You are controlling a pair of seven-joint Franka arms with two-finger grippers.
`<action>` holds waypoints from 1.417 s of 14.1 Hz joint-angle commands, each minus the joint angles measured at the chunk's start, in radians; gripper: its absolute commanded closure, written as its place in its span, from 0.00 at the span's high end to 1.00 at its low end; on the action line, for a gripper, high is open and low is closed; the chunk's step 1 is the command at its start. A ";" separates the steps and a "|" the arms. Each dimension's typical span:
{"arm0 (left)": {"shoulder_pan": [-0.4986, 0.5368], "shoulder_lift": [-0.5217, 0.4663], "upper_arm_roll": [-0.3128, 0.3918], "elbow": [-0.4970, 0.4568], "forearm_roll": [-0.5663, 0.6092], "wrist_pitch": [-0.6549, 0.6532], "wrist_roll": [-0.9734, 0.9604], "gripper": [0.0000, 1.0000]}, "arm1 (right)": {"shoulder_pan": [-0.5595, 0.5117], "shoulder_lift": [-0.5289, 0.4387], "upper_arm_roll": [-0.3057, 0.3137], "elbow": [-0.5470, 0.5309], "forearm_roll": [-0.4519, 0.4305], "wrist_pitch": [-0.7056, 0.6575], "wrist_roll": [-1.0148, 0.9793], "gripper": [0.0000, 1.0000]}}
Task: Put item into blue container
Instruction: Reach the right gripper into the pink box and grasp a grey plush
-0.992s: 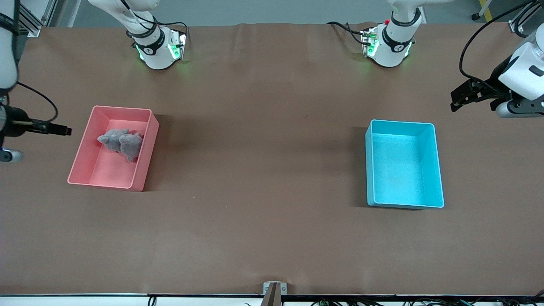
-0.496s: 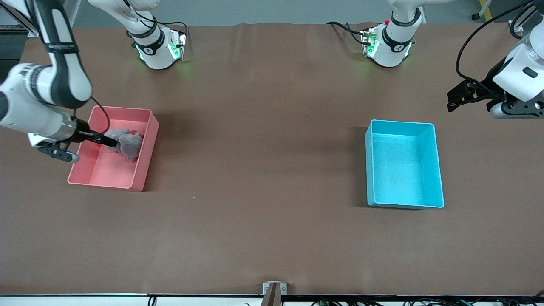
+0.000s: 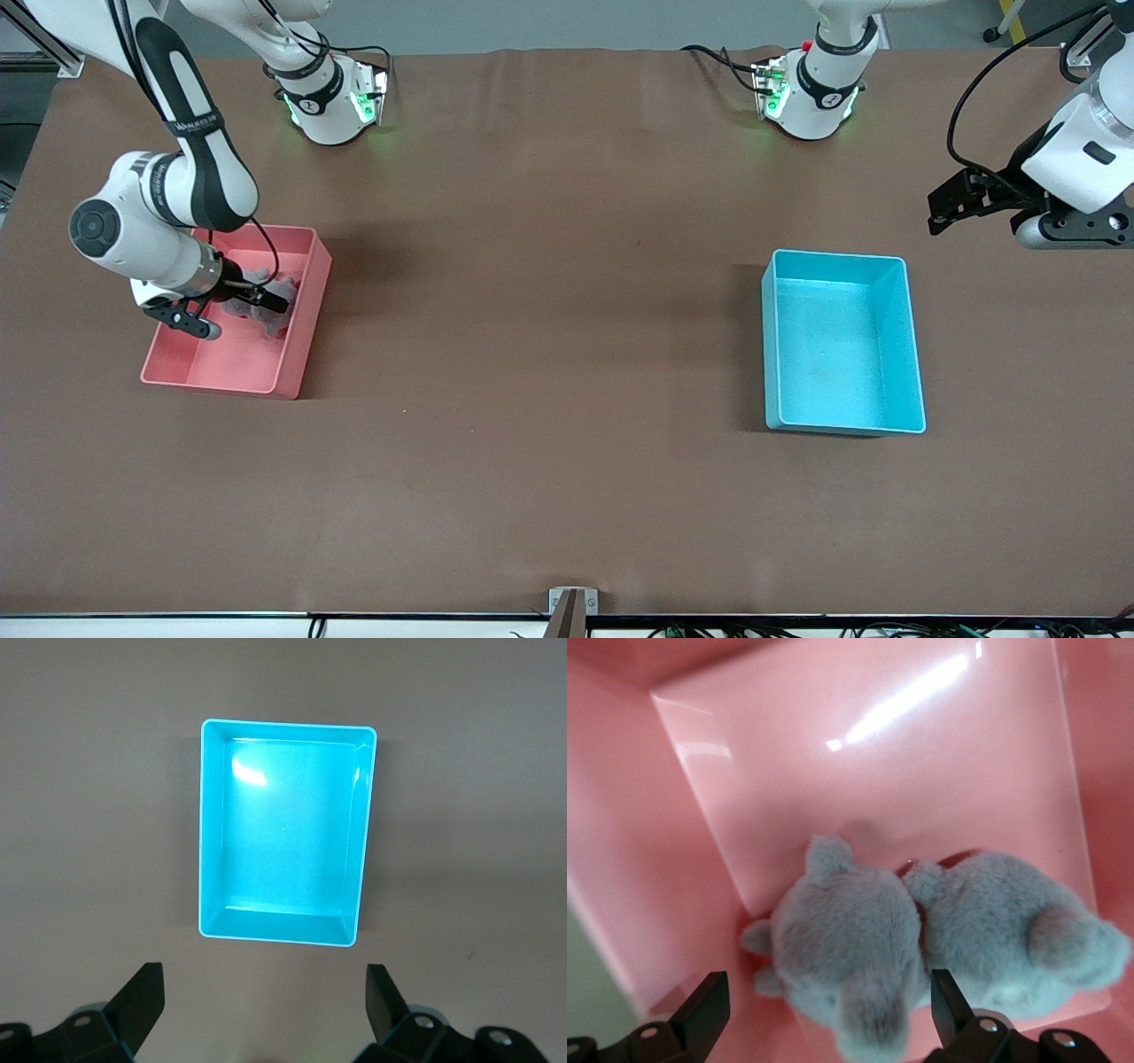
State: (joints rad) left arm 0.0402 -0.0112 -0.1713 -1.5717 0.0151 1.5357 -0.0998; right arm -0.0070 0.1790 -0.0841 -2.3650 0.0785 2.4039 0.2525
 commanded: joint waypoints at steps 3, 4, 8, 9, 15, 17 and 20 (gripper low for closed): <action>0.001 0.005 -0.016 0.015 0.016 0.000 -0.009 1.00 | -0.005 0.046 -0.002 -0.003 0.012 0.015 0.010 0.98; 0.001 0.005 -0.016 0.015 0.016 0.000 -0.009 1.00 | -0.008 0.050 -0.002 -0.003 0.012 0.014 0.010 0.95; 0.000 0.007 -0.016 0.012 0.017 0.001 -0.012 1.00 | -0.008 0.048 -0.002 0.001 0.012 -0.021 0.011 0.31; 0.000 0.008 -0.016 0.012 0.017 0.001 -0.012 1.00 | -0.010 0.048 -0.002 0.001 0.012 -0.023 0.011 0.17; -0.002 0.025 -0.017 0.010 0.017 0.007 -0.038 1.00 | -0.010 0.027 -0.009 0.158 -0.002 -0.248 -0.002 0.02; -0.002 0.025 -0.017 0.009 0.017 0.006 -0.057 1.00 | -0.005 0.033 -0.008 0.364 -0.005 -0.496 0.023 0.02; 0.016 0.060 -0.016 0.001 -0.015 0.015 -0.076 1.00 | 0.072 0.043 0.000 0.591 -0.005 -0.730 0.231 0.02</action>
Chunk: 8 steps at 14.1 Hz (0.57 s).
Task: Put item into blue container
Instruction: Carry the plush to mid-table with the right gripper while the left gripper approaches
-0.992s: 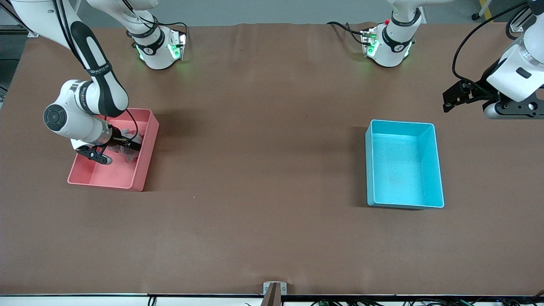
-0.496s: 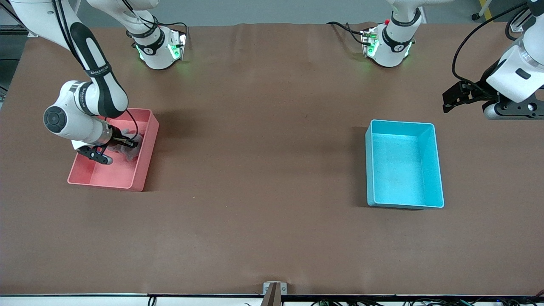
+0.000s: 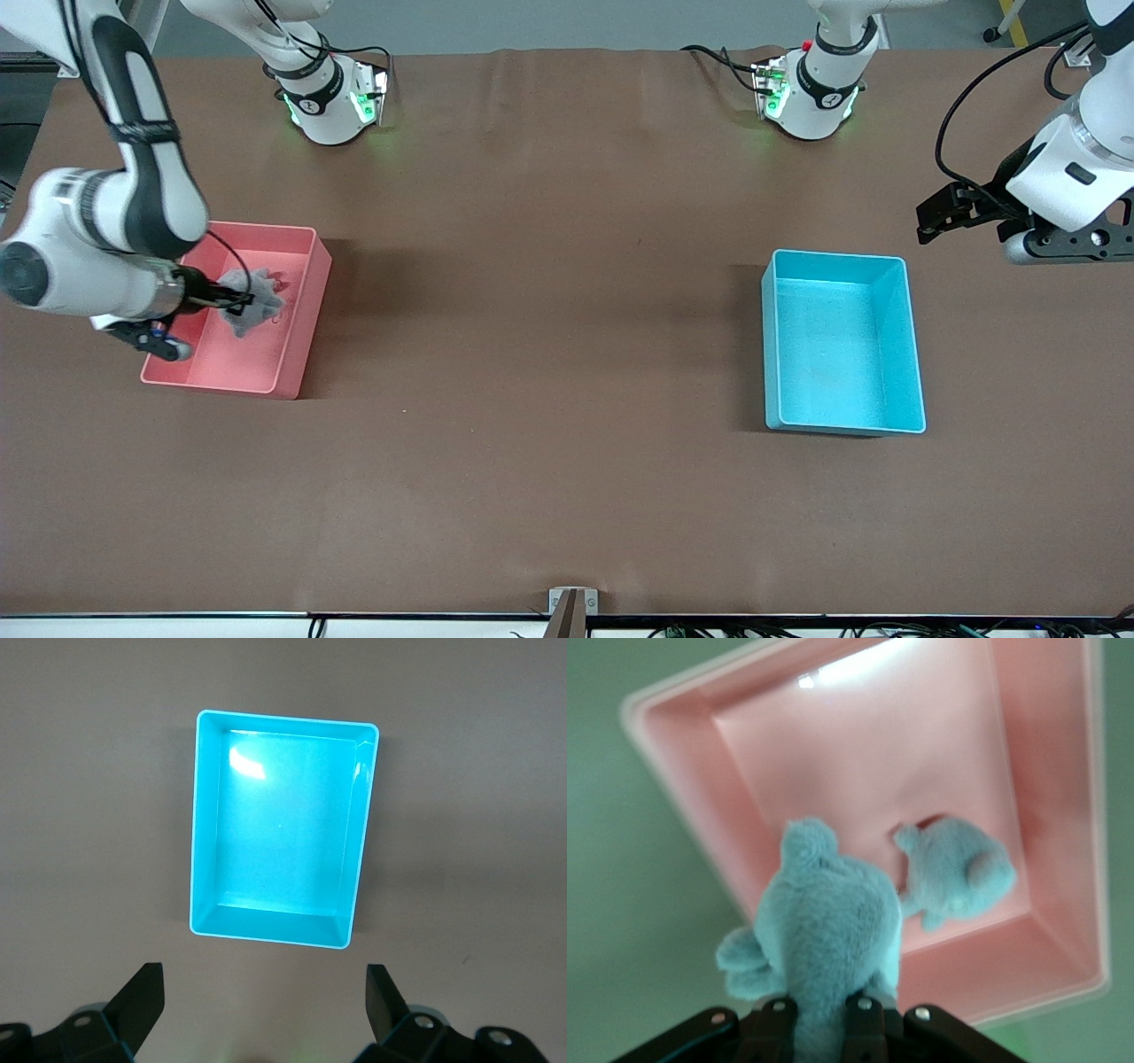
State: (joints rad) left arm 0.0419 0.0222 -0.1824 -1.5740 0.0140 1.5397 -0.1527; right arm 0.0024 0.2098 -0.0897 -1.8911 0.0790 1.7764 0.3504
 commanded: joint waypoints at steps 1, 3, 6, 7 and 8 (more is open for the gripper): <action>0.021 0.048 -0.003 0.003 -0.038 0.011 -0.053 1.00 | 0.106 0.013 0.005 0.124 -0.001 -0.103 0.221 0.02; 0.032 0.090 -0.003 0.005 -0.048 0.011 -0.120 1.00 | 0.219 0.014 0.007 0.119 0.013 -0.060 0.413 0.02; 0.033 0.130 -0.003 0.002 -0.048 0.011 -0.191 1.00 | 0.402 0.048 0.007 0.118 0.091 0.073 0.693 0.02; 0.032 0.131 -0.003 -0.014 -0.048 0.011 -0.202 1.00 | 0.457 0.068 0.007 0.118 0.111 0.131 0.776 0.02; 0.032 0.130 -0.005 -0.029 -0.055 0.011 -0.208 1.00 | 0.520 0.098 0.007 0.118 0.117 0.196 0.864 0.02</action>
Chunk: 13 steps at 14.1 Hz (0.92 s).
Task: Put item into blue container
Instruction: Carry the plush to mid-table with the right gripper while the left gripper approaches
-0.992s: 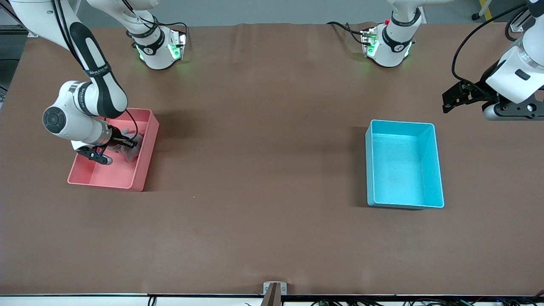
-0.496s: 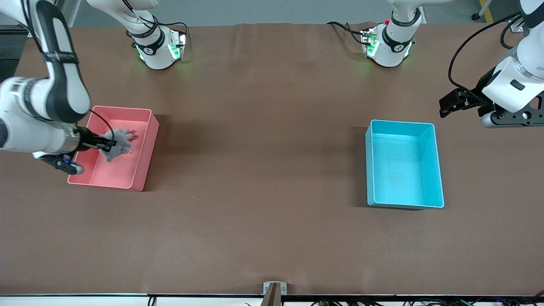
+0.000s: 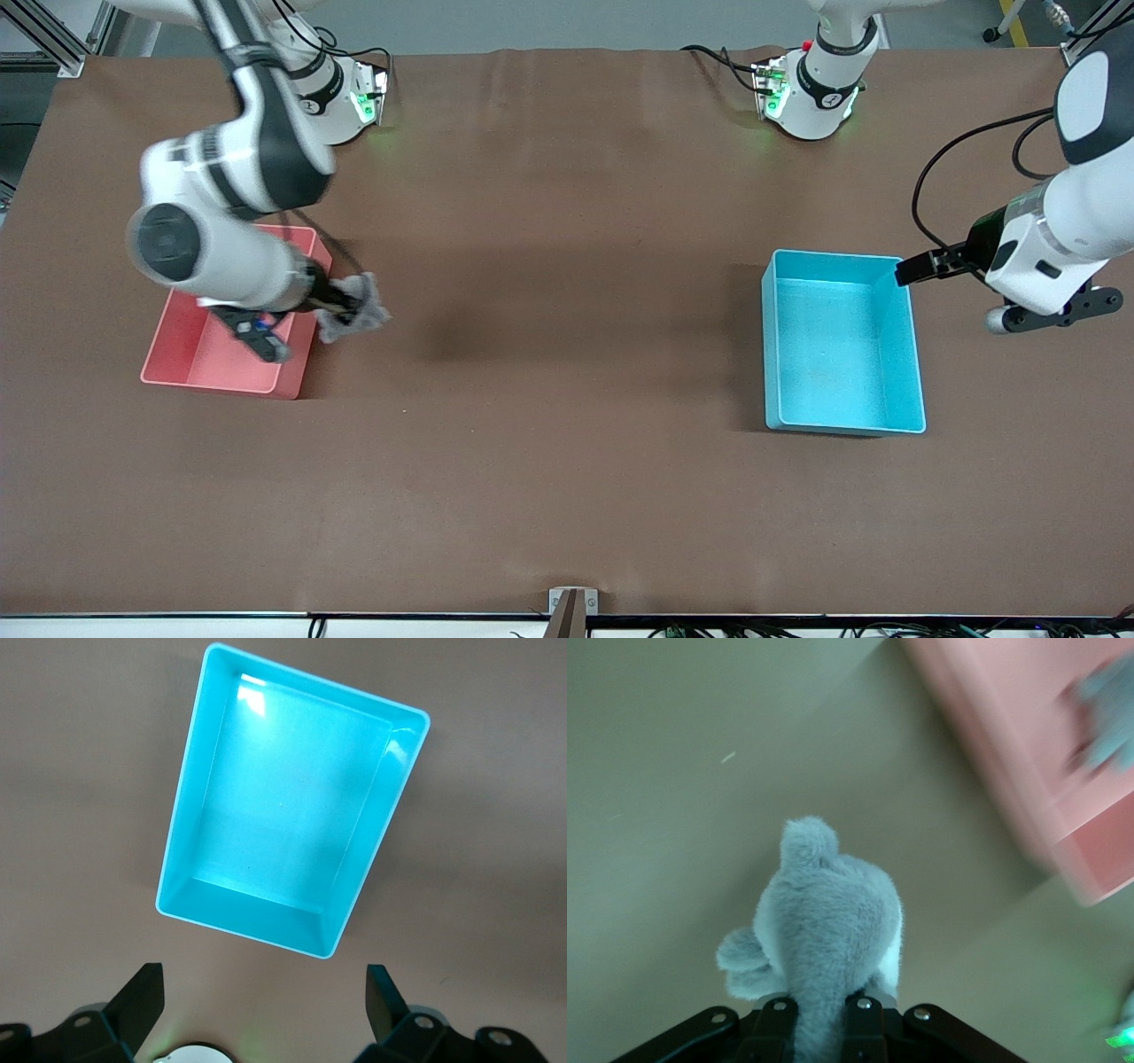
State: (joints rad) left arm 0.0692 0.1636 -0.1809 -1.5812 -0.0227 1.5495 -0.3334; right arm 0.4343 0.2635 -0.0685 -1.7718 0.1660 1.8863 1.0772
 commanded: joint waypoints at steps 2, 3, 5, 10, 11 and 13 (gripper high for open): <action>0.001 -0.013 -0.006 -0.054 -0.109 0.001 -0.055 1.00 | 0.191 0.112 -0.014 0.006 0.030 0.213 0.296 0.02; 0.000 -0.009 -0.006 -0.065 -0.138 0.001 -0.071 1.00 | 0.223 0.143 -0.014 0.008 0.030 0.270 0.347 0.02; -0.029 0.007 -0.009 -0.094 -0.151 0.032 -0.116 1.00 | 0.294 0.219 -0.016 0.015 0.029 0.368 0.443 0.02; -0.204 0.131 -0.012 -0.108 -0.152 0.158 -0.436 1.00 | 0.346 0.385 -0.017 0.112 0.021 0.412 0.555 0.13; -0.238 0.154 -0.012 -0.103 -0.152 0.178 -0.511 1.00 | 0.346 0.390 -0.016 0.112 0.021 0.412 0.553 0.43; -0.290 0.187 -0.014 -0.103 -0.155 0.237 -0.657 1.00 | 0.350 0.393 -0.017 0.112 0.018 0.413 0.553 1.00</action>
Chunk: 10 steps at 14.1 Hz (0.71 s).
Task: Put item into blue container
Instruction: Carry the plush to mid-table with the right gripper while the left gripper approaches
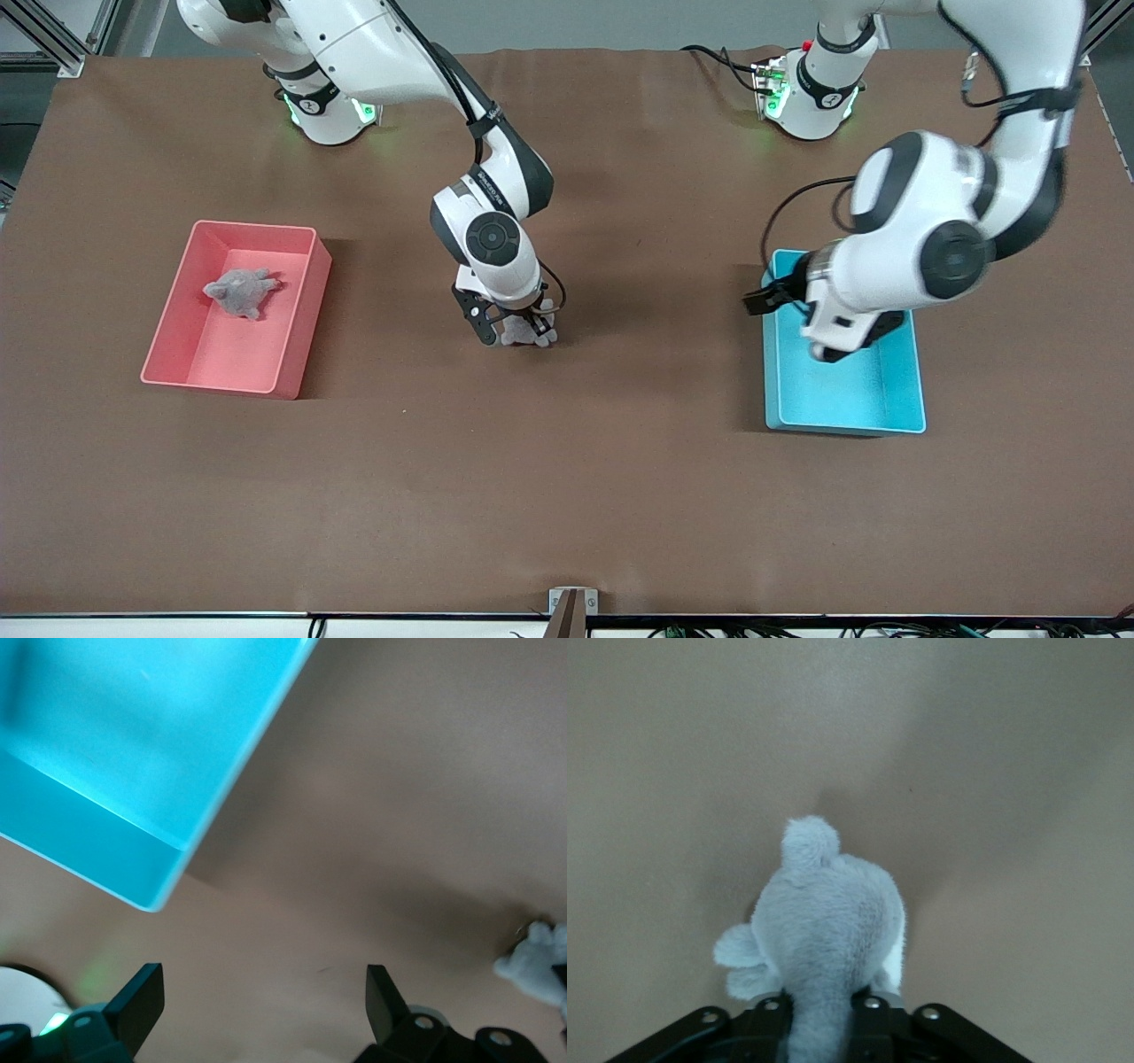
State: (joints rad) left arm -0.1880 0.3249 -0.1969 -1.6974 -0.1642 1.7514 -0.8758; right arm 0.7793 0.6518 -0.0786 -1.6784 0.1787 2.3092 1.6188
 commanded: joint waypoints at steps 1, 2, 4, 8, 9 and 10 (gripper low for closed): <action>-0.056 0.045 0.002 0.016 -0.030 0.054 -0.167 1.00 | 0.003 -0.001 -0.009 0.020 0.005 -0.013 0.006 1.00; -0.079 0.058 0.002 0.019 -0.052 0.080 -0.210 1.00 | -0.008 -0.007 -0.012 0.032 -0.001 -0.022 -0.008 1.00; -0.112 0.094 0.002 0.019 -0.077 0.144 -0.283 1.00 | -0.049 -0.050 -0.013 0.057 -0.019 -0.112 -0.084 1.00; -0.255 0.204 0.005 0.071 -0.097 0.299 -0.524 1.00 | -0.202 -0.197 -0.013 0.055 -0.019 -0.330 -0.447 1.00; -0.283 0.244 0.005 0.109 -0.095 0.331 -0.592 1.00 | -0.243 -0.227 -0.015 0.048 -0.022 -0.382 -0.543 1.00; -0.307 0.284 0.005 0.151 -0.094 0.370 -0.645 0.99 | -0.282 -0.259 -0.017 0.020 -0.030 -0.427 -0.635 1.00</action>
State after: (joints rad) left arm -0.4479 0.5189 -0.2003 -1.6543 -0.2520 2.0828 -1.4195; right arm 0.5754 0.4785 -0.1135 -1.5829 0.1702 1.9444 1.1410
